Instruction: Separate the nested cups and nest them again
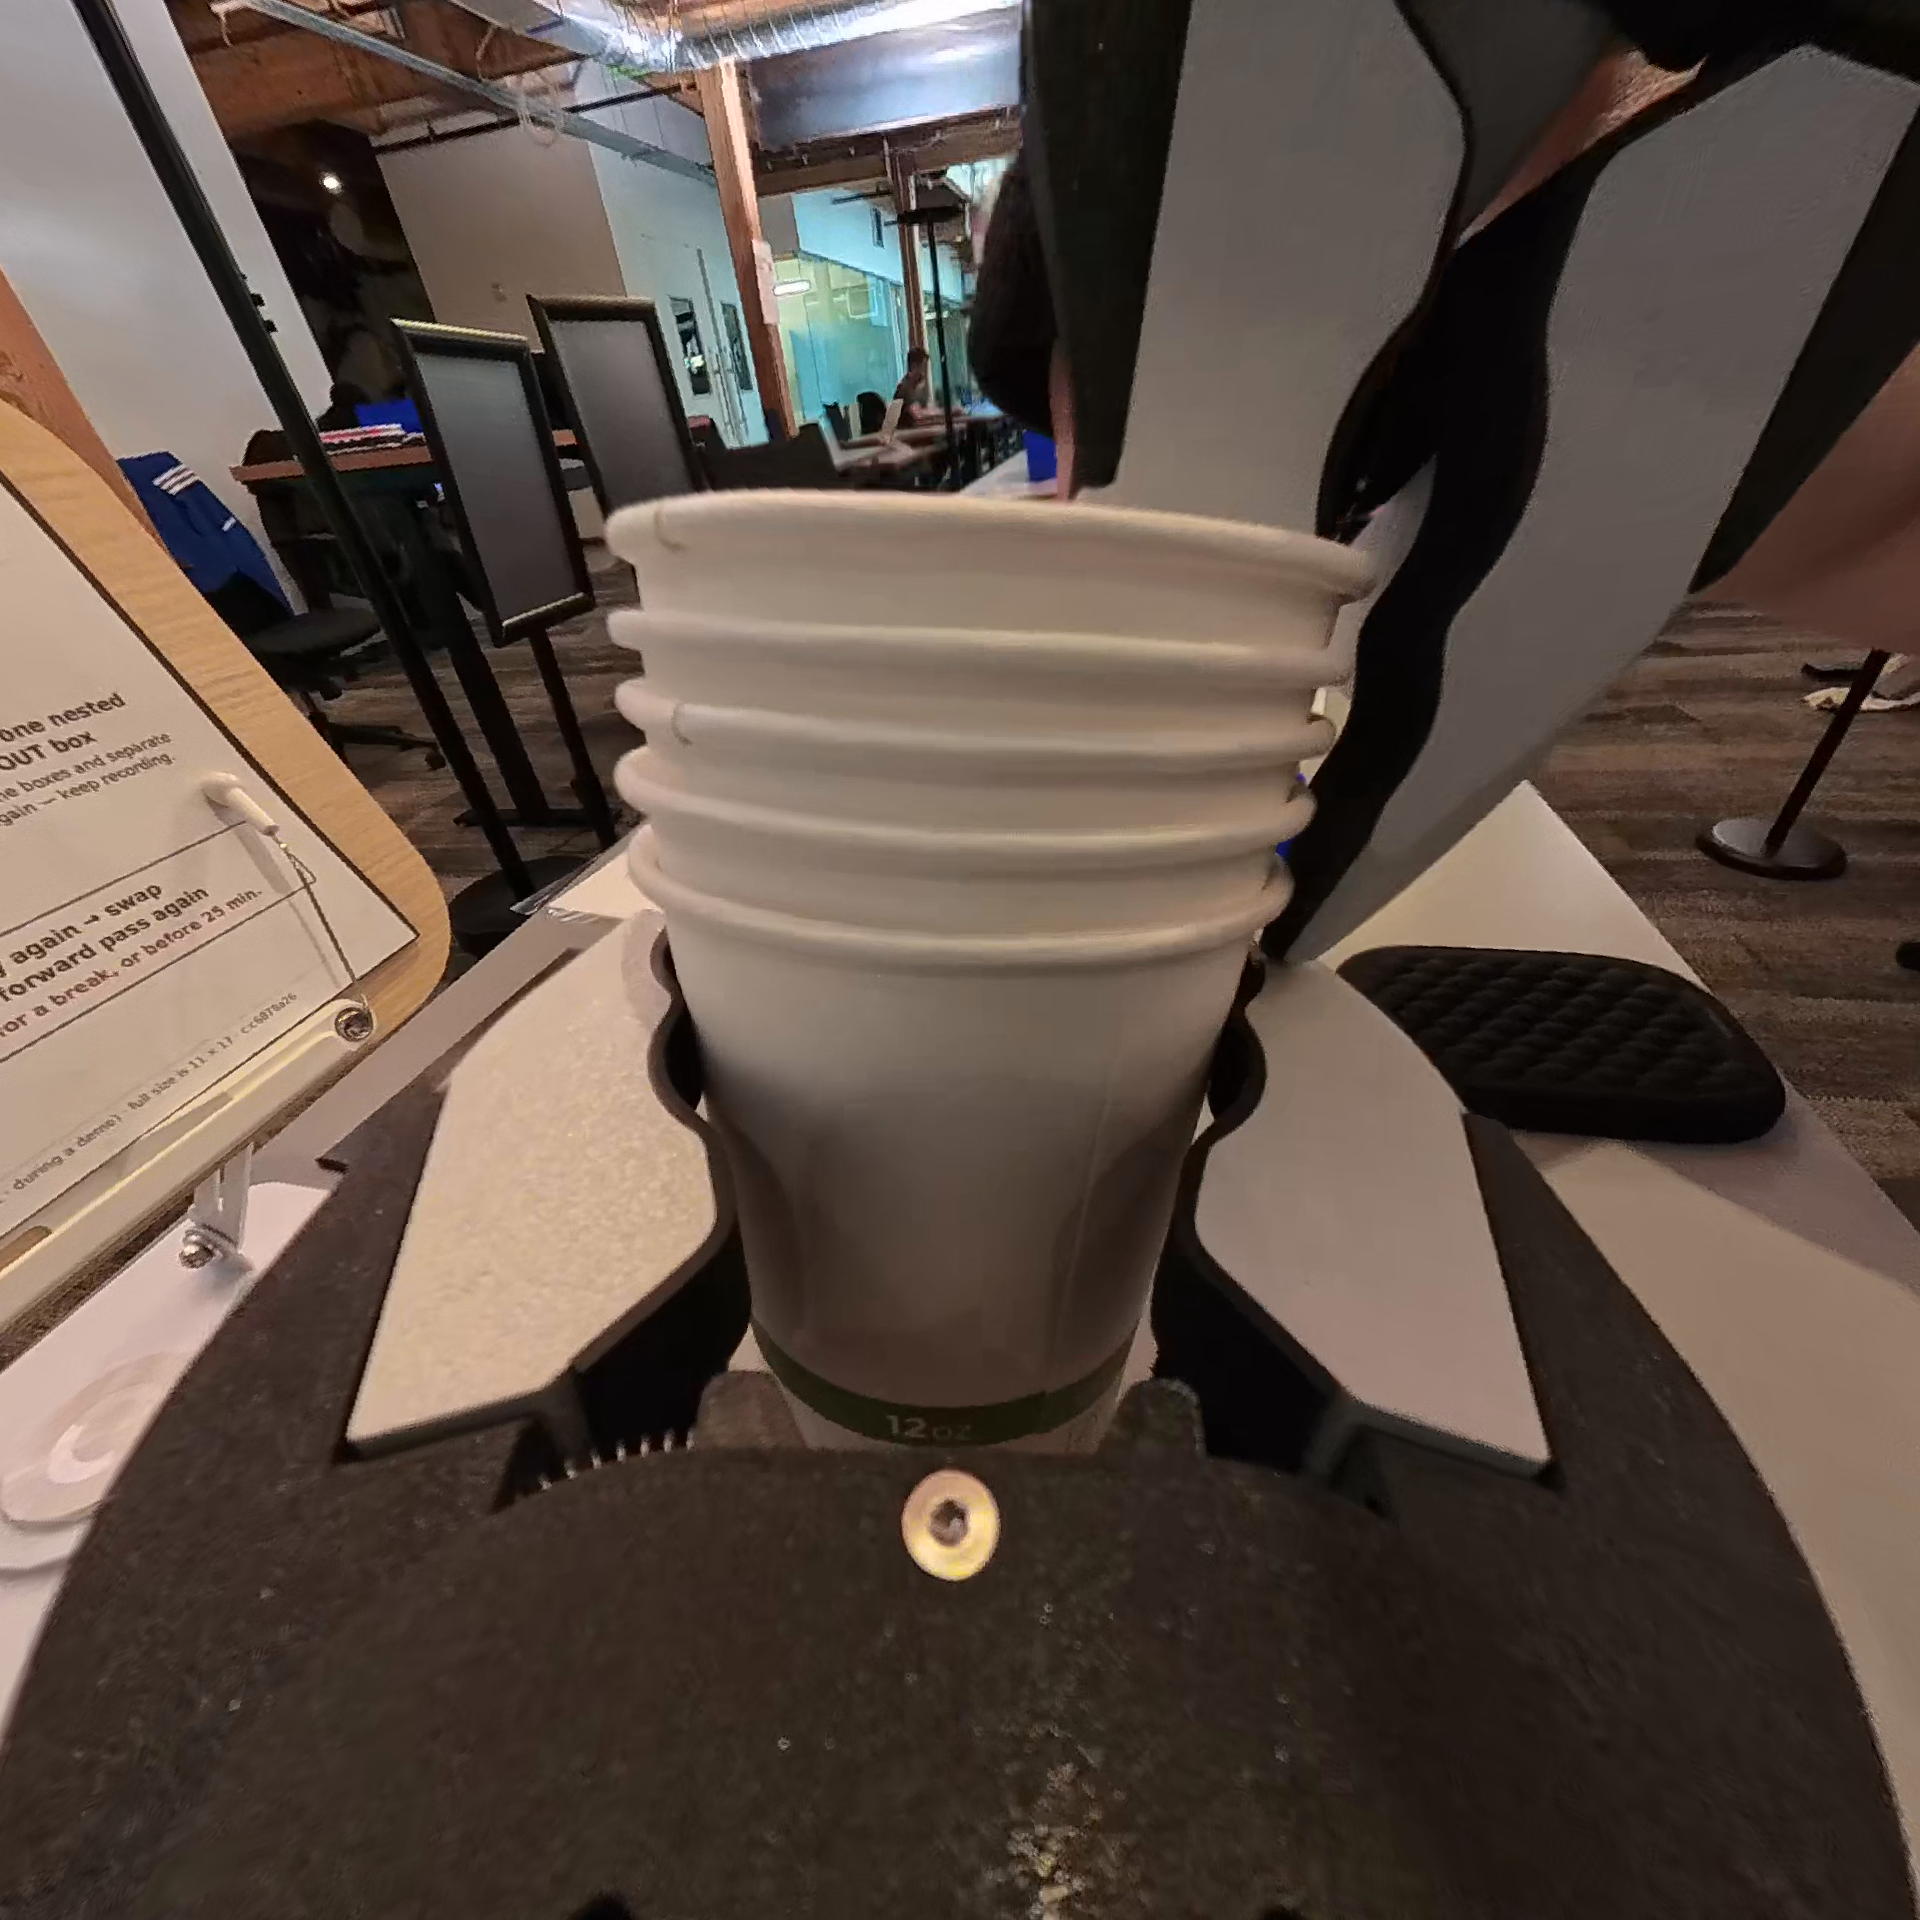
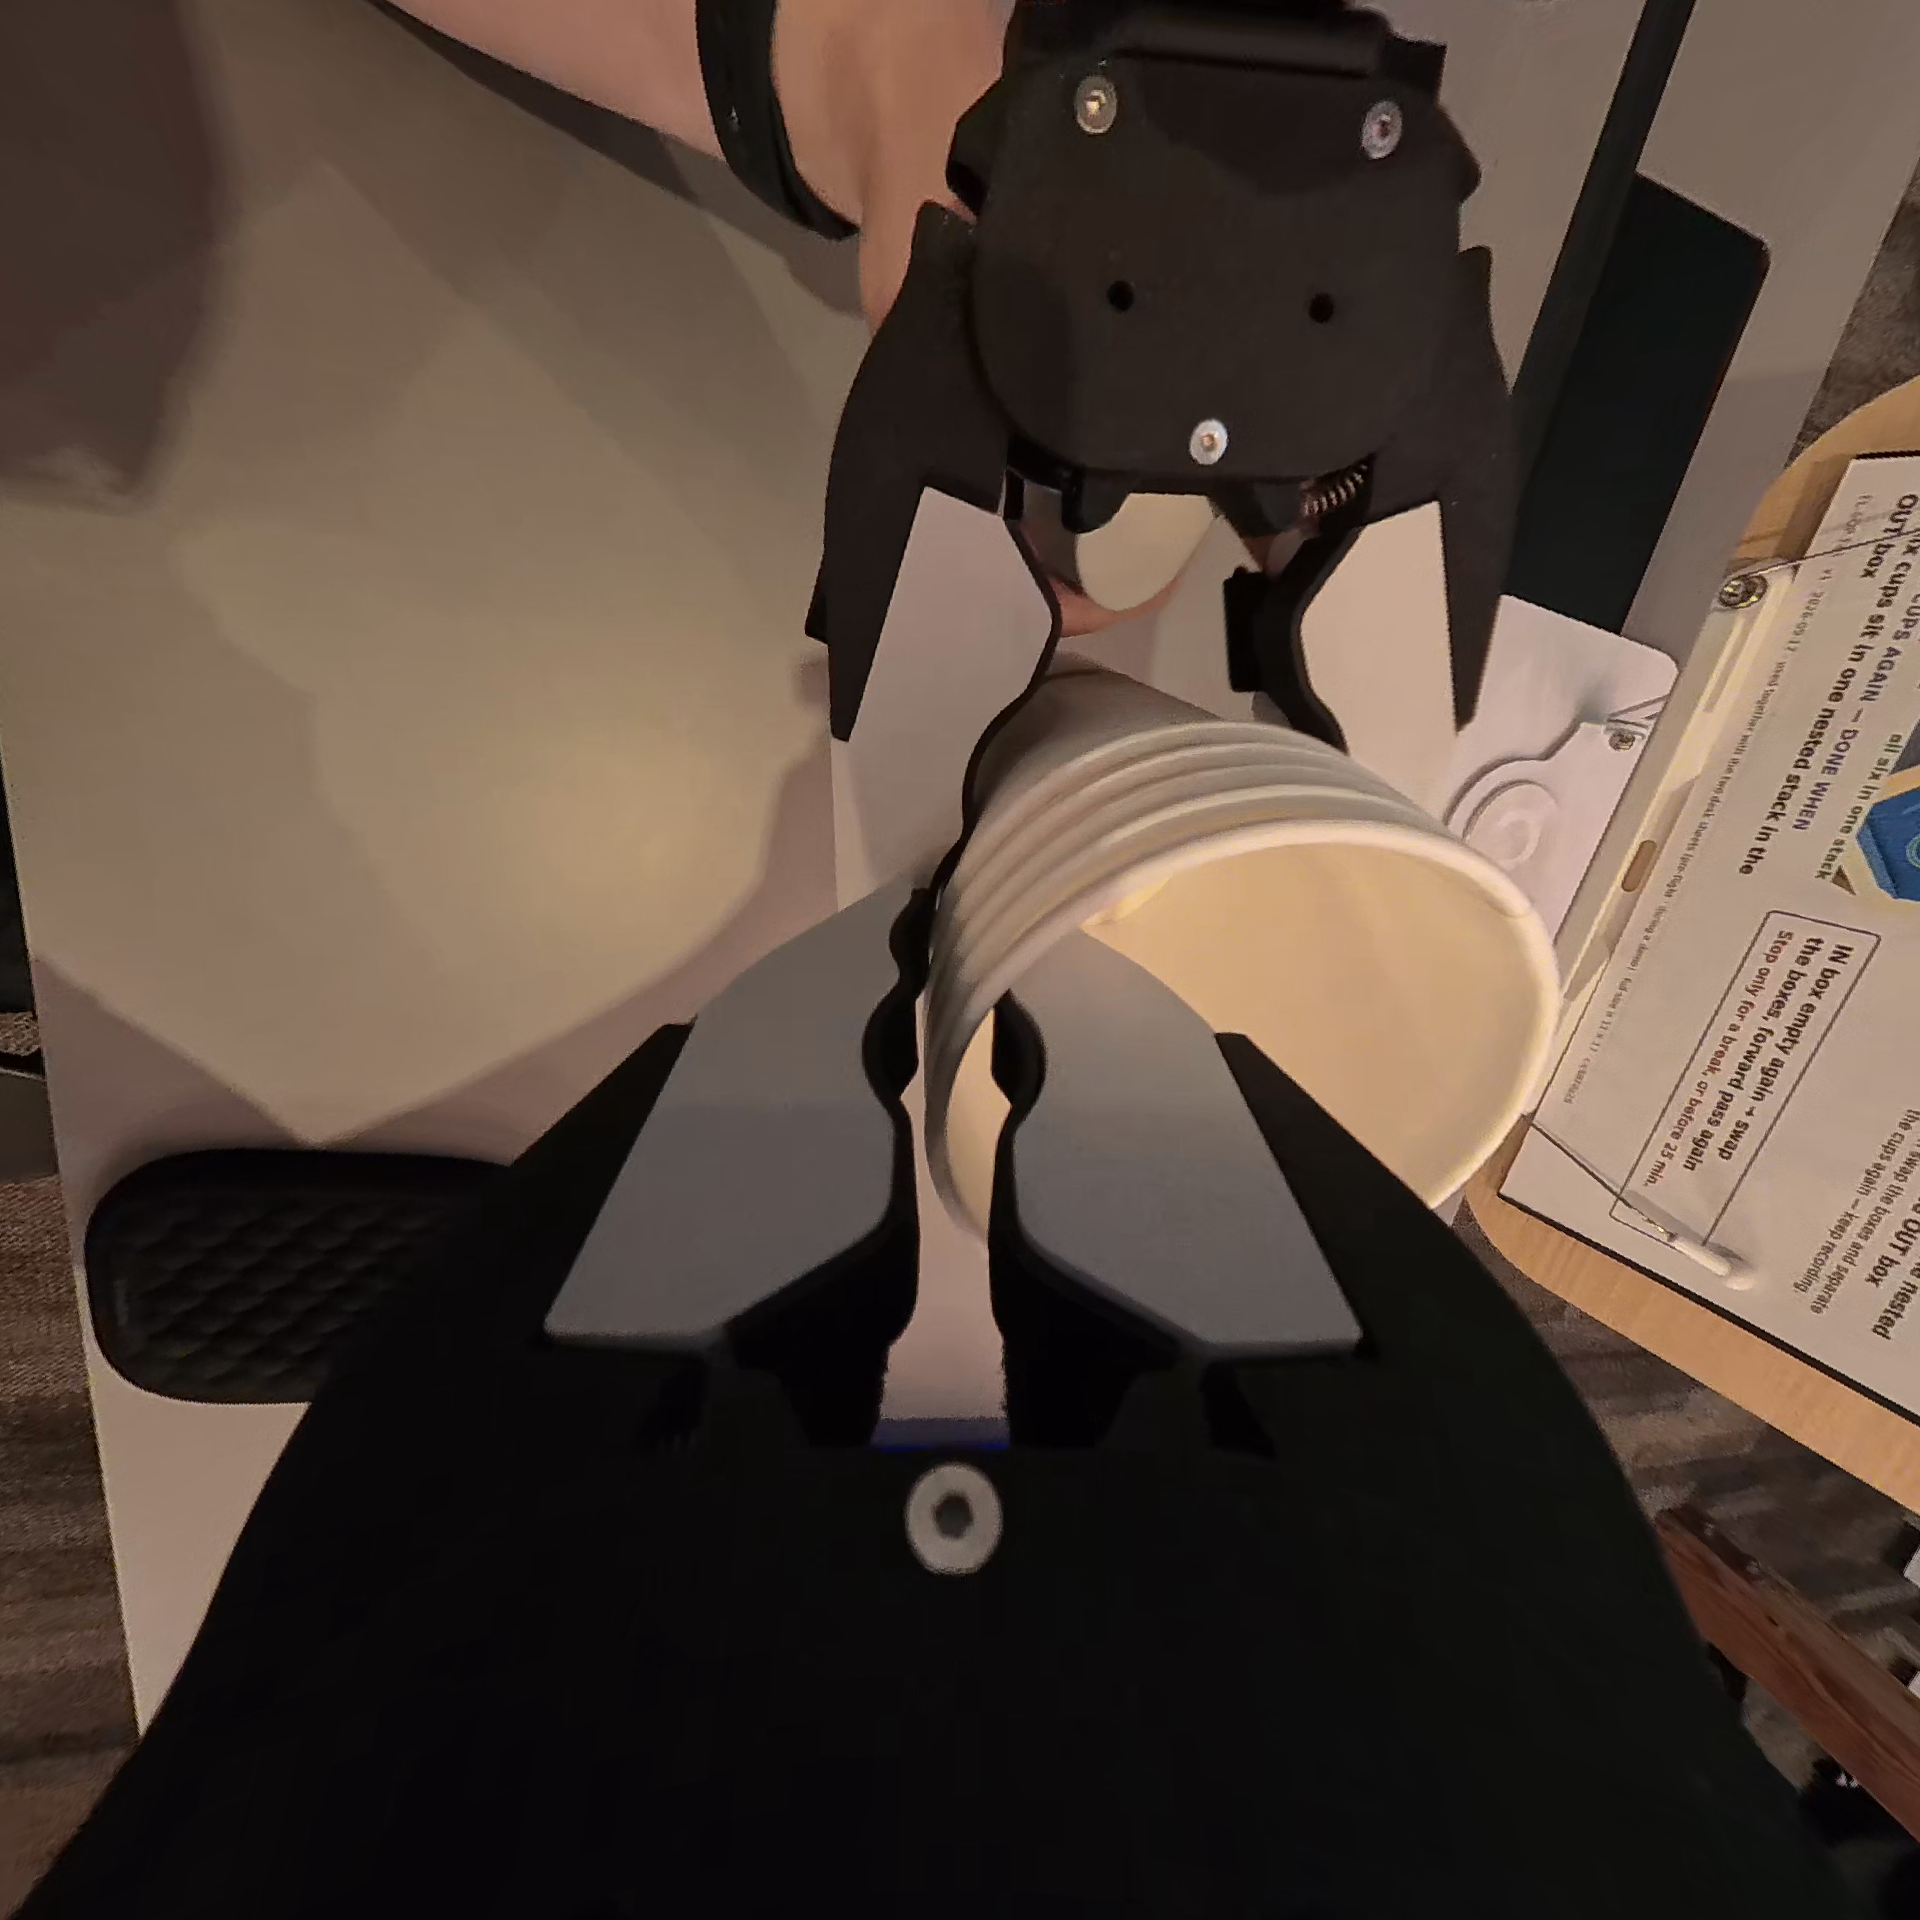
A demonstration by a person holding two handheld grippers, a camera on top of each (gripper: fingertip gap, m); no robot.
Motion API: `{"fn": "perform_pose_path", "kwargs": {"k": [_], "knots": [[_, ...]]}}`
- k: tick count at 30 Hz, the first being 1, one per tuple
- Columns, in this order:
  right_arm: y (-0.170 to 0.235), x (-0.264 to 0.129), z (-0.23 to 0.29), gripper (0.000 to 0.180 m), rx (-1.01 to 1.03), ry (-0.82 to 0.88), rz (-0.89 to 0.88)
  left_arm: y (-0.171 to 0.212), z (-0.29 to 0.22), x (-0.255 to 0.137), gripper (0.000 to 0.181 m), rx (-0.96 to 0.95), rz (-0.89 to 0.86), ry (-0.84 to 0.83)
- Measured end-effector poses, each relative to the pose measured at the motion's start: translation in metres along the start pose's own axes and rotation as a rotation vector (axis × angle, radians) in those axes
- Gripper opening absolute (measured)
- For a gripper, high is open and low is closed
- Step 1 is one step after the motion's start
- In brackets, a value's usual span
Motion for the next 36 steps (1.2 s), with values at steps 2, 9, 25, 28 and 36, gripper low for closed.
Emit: {"fn": "perform_pose_path", "kwargs": {"k": [2,9,25,28,36], "knots": [[0.0015,0.0022,-0.0007,0.008,-0.002,-0.001,0.022,0.001,0.0019,-0.0015,0.097,0.022,0.027,-0.028],[0.0022,0.0013,-0.0037,0.007,-0.027,0.022,0.084,0.0033,0.0058,-0.0043,0.097,0.044,0.063,-0.065],[-0.002,-0.0015,0.001,0.007,-0.071,0.035,0.193,0.0011,0.0037,-0.0029,0.091,0.082,0.033,-0.079],[-0.0018,-0.0027,0.0011,0.007,-0.071,0.037,0.187,0.0002,0.0032,-0.0032,0.089,0.089,0.029,-0.073],[-0.0027,-0.005,-0.0022,0.01,-0.078,0.062,0.157,-0.0017,0.0053,-0.0043,0.089,0.071,0.011,-0.063]]}}
Point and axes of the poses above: each gripper's, where its closed fingertips meet, x out along the fingers, y out of its underside, z = x × y across the jaws, the point moved 6 cm from there along -x, back along the fingers, and after that the axes turned 11 degrees about -x, right-handed, at the moved point
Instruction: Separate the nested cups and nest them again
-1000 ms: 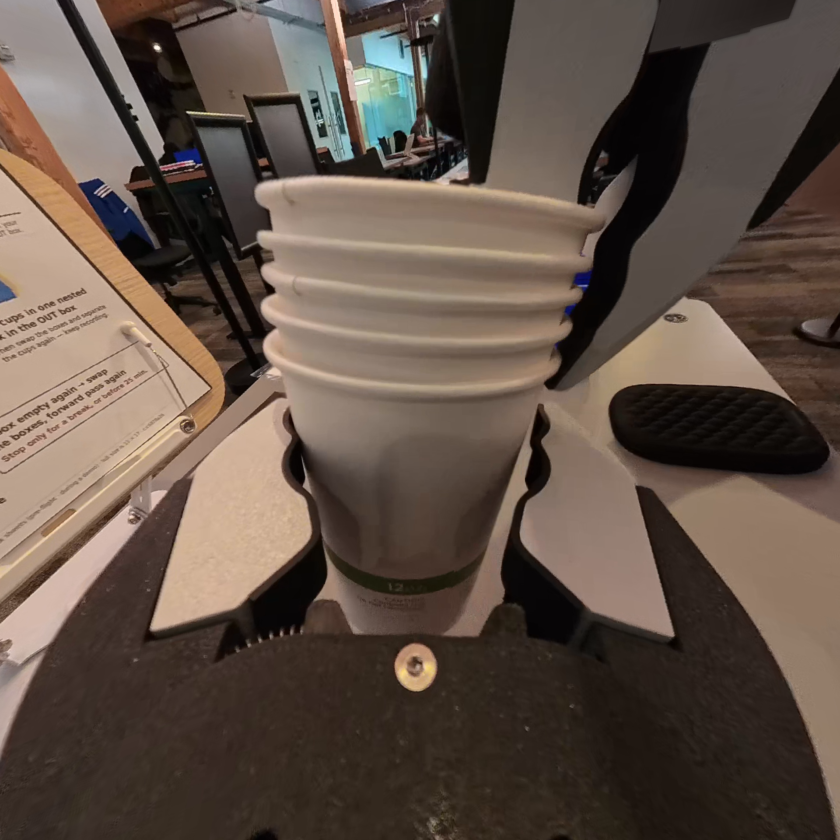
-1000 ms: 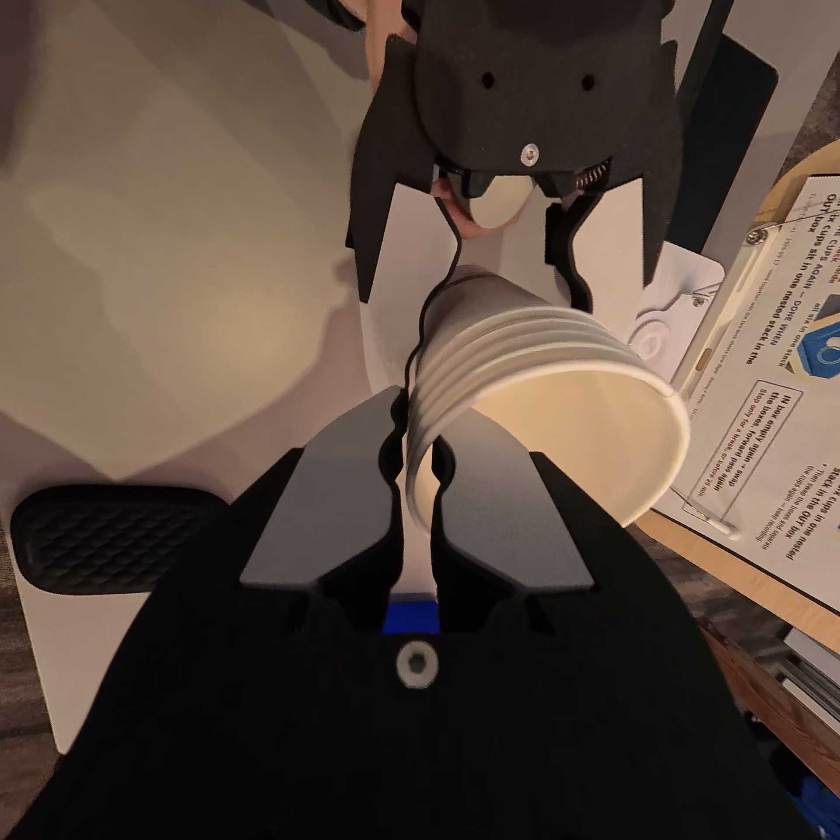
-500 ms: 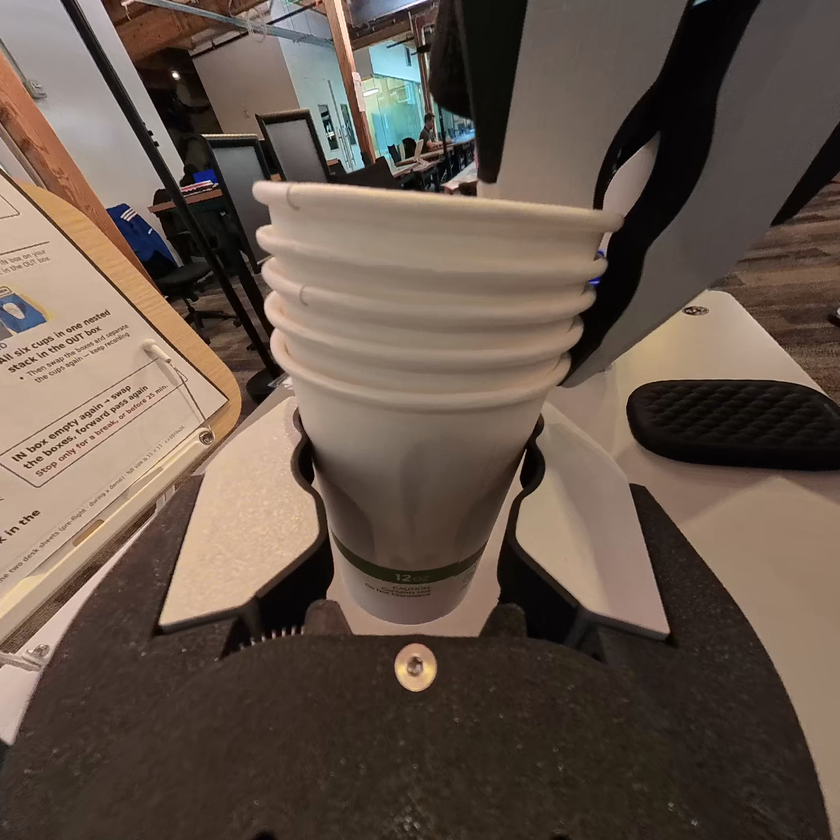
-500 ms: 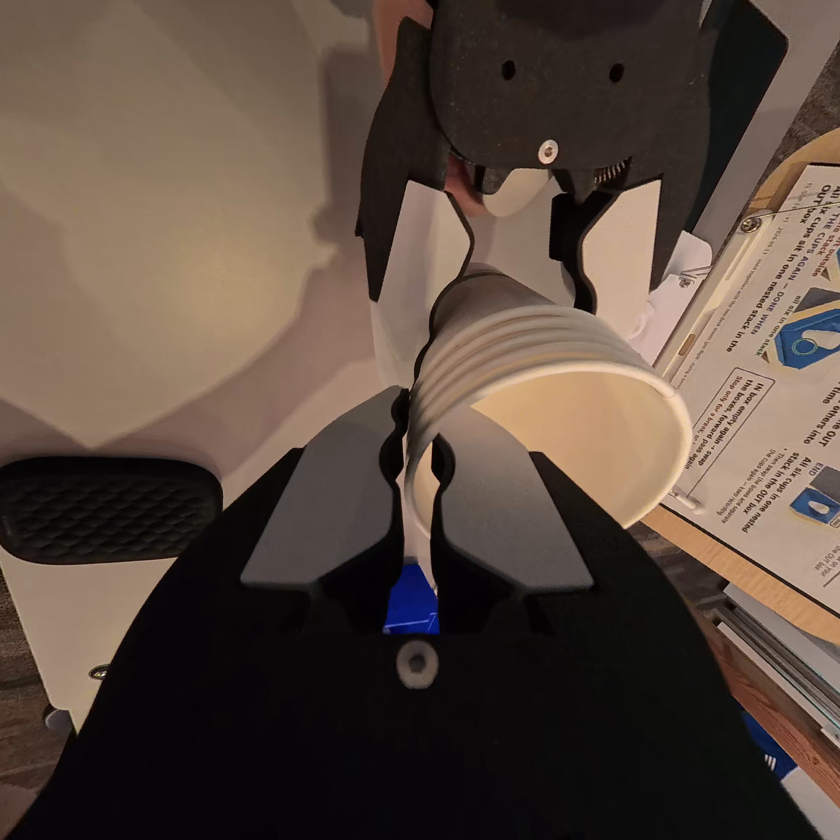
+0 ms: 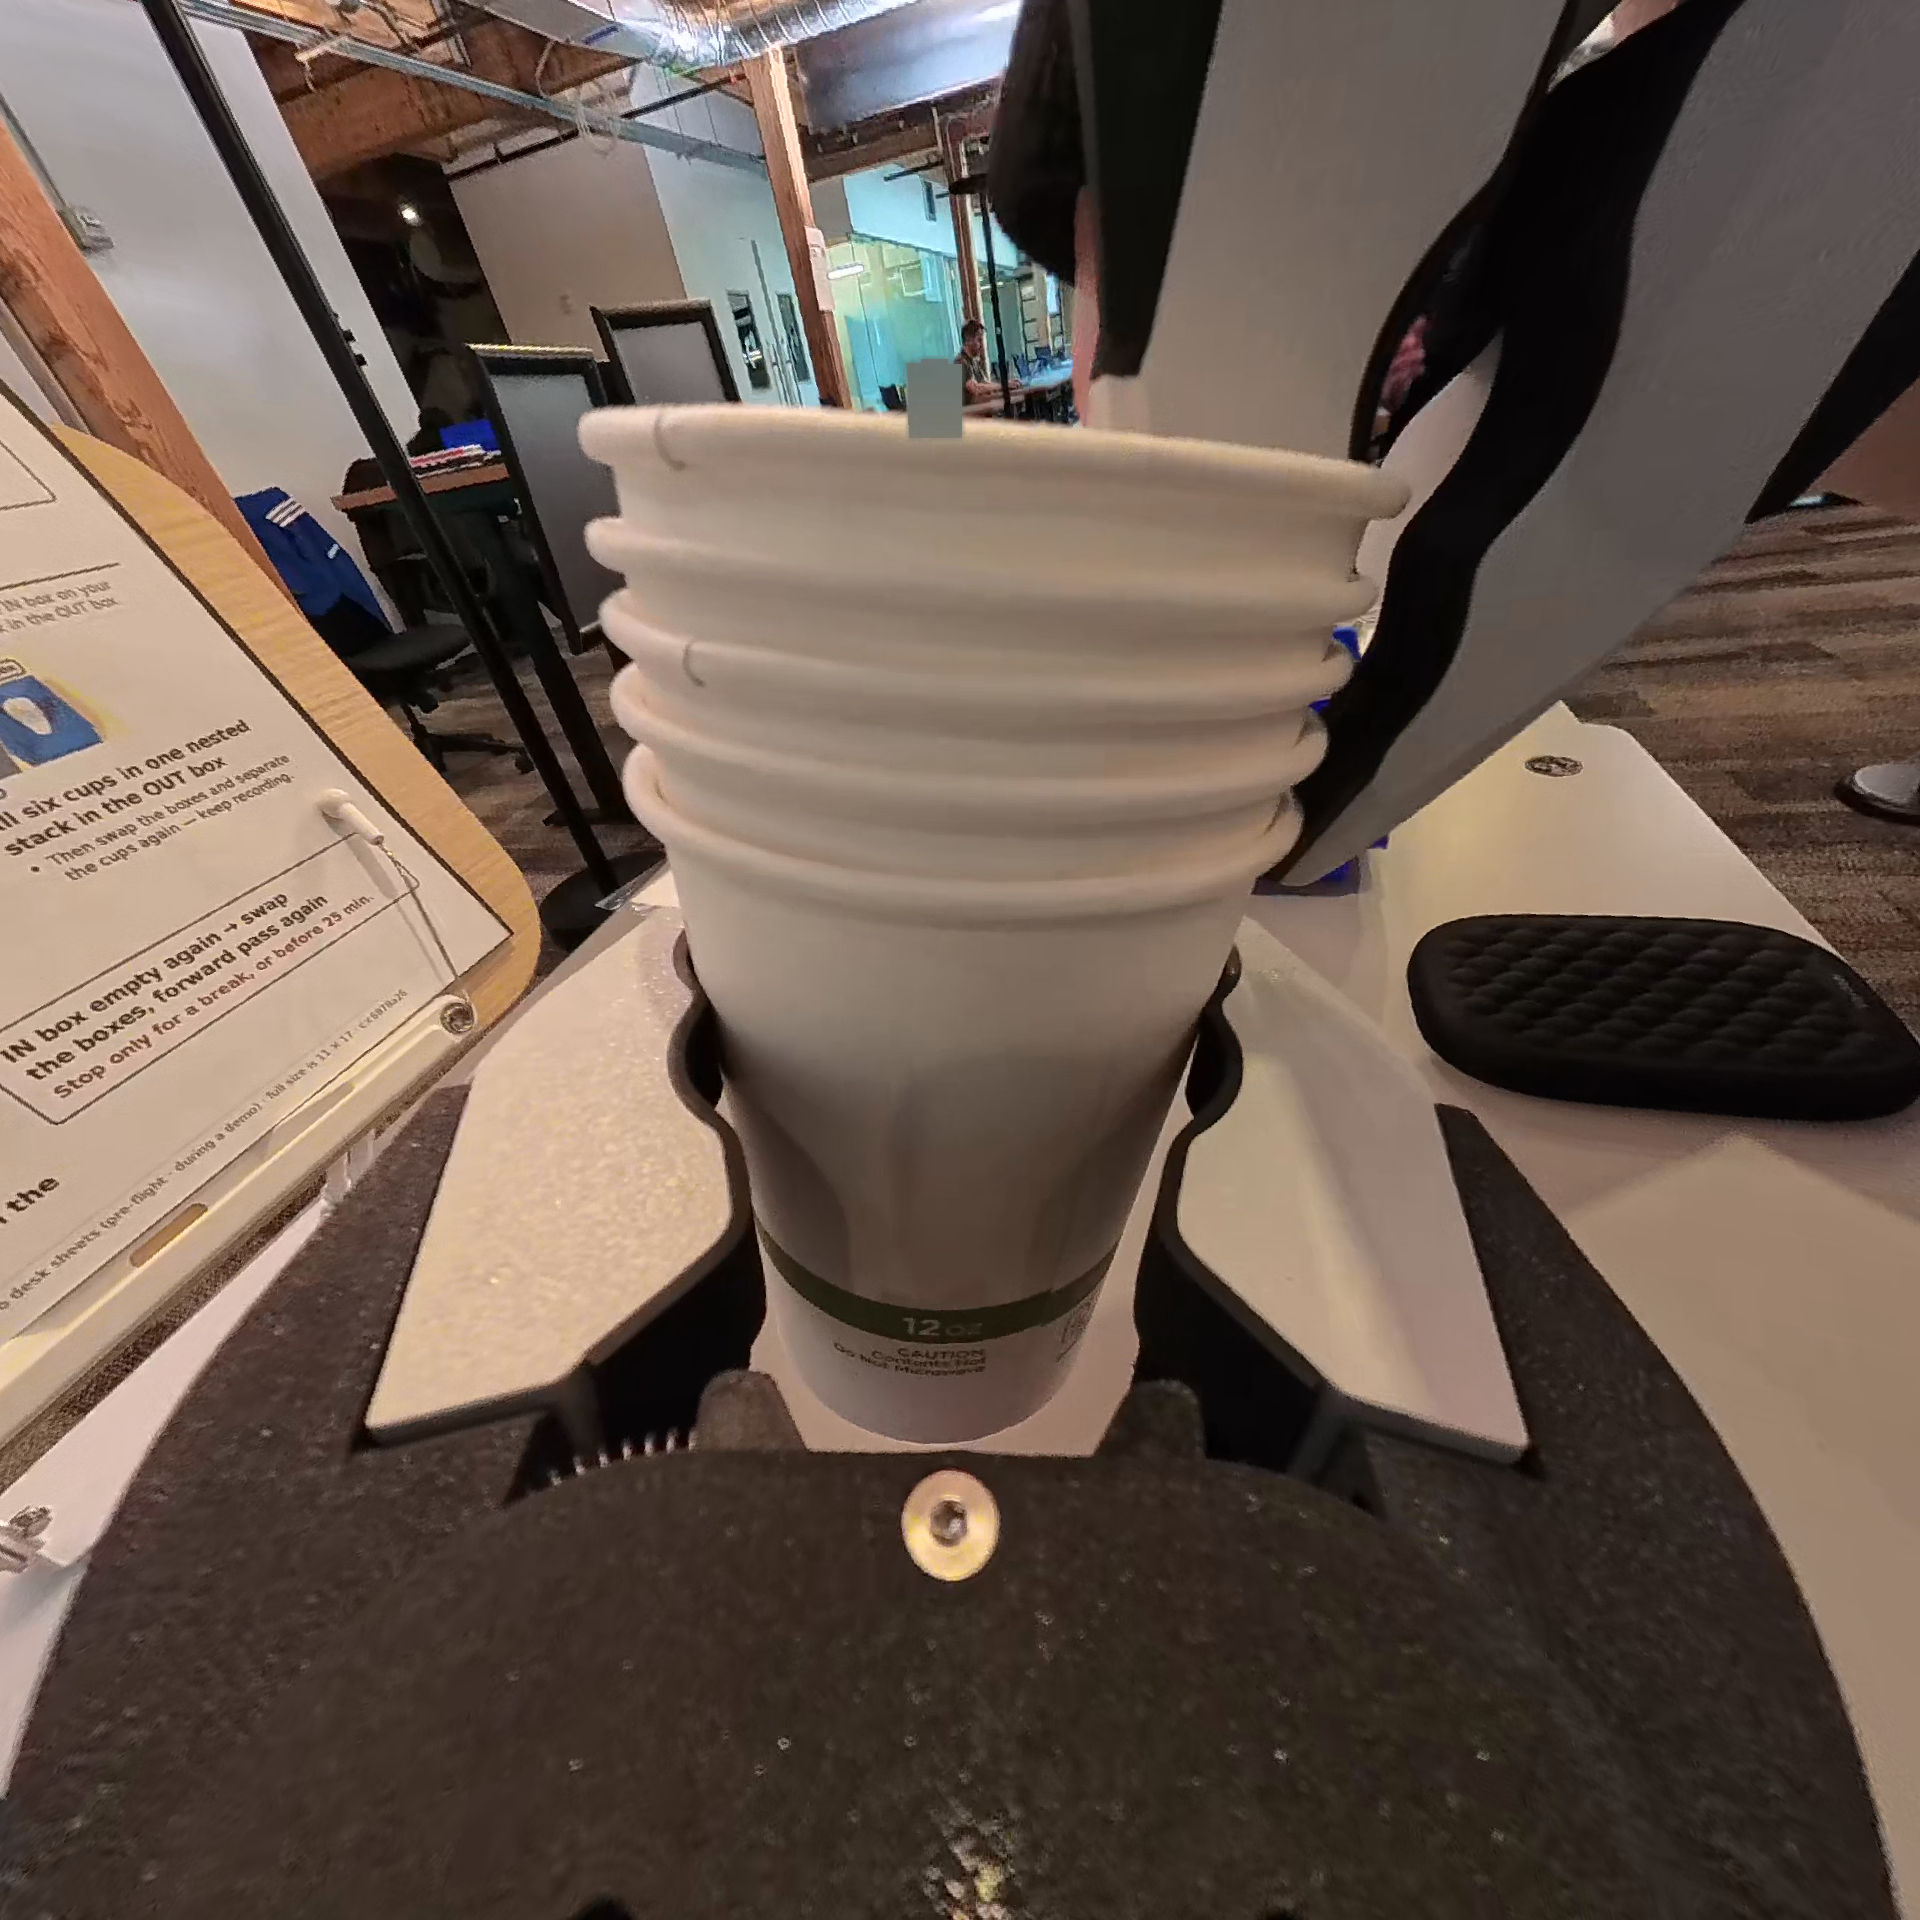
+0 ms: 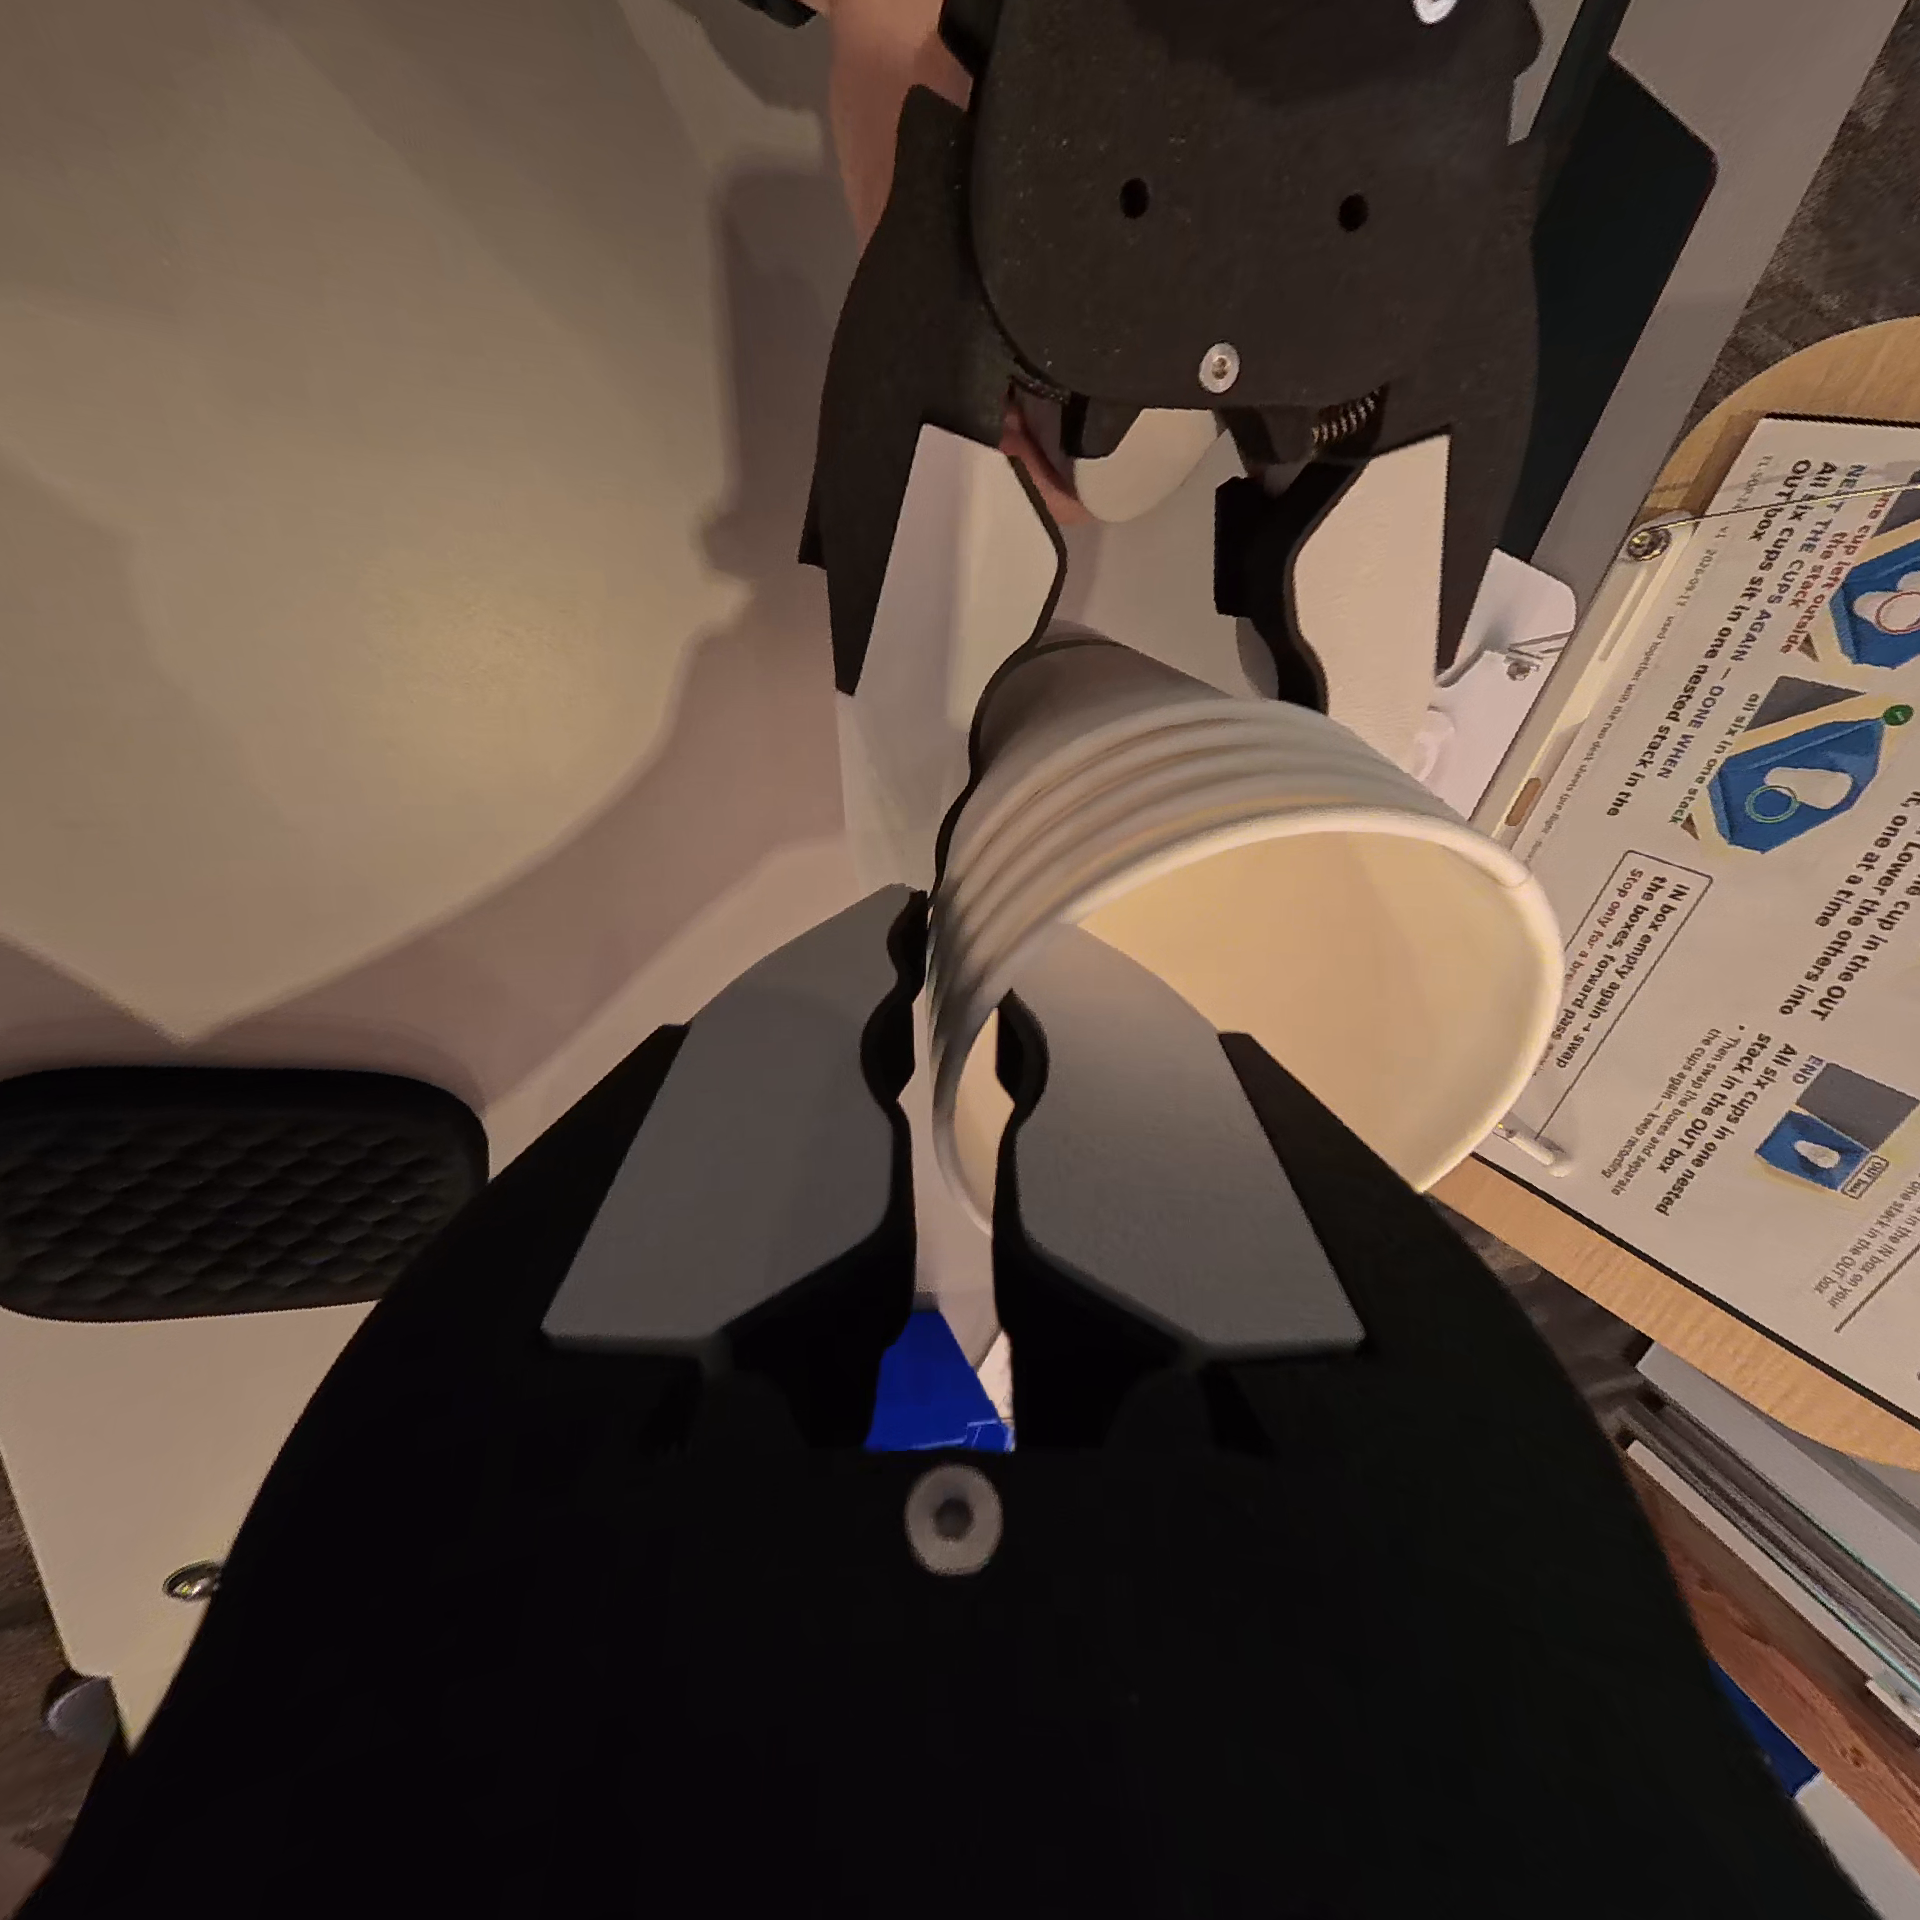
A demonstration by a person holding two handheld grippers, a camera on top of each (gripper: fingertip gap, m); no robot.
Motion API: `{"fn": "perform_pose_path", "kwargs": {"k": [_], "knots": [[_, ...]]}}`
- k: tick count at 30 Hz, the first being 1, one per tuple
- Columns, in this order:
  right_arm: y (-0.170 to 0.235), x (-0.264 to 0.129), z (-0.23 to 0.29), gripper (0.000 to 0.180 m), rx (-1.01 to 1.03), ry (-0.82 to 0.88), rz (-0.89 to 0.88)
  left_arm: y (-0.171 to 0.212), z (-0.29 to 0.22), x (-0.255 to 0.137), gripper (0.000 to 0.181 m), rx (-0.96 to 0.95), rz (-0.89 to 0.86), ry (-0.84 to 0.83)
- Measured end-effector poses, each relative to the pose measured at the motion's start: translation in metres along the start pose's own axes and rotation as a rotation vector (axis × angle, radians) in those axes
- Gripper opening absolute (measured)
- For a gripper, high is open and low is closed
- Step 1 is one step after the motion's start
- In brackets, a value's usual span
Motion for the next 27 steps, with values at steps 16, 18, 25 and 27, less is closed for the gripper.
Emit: {"fn": "perform_pose_path", "kwargs": {"k": [16,18,25,27], "knots": [[-0.001,0.002,0.004,0.009,-0.035,-0.028,0.038,0.004,-0.003,0.003,0.089,0.008,0.032,0.019],[-0.001,0.002,0.004,0.013,-0.042,-0.011,0.049,0.004,-0.003,0.004,0.089,0.003,0.025,0.023],[0.004,-0.01,-0.005,0.031,0.012,0.061,-0.028,0.005,0.003,0.002,0.089,-0.015,0.008,0.016],[0.006,-0.021,-0.006,0.036,0.037,0.076,-0.104,0.006,0.007,0.0,0.089,-0.026,0.002,0.011]]}}
Point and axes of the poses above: each gripper's, where its closed fingertips meet, x out along the fingers, y out of its underside, z = x × y across the jaws, the point moved 6 cm from there along -x, back along the fingers, and after that the axes turned 11 degrees about -x, right-handed, at the moved point
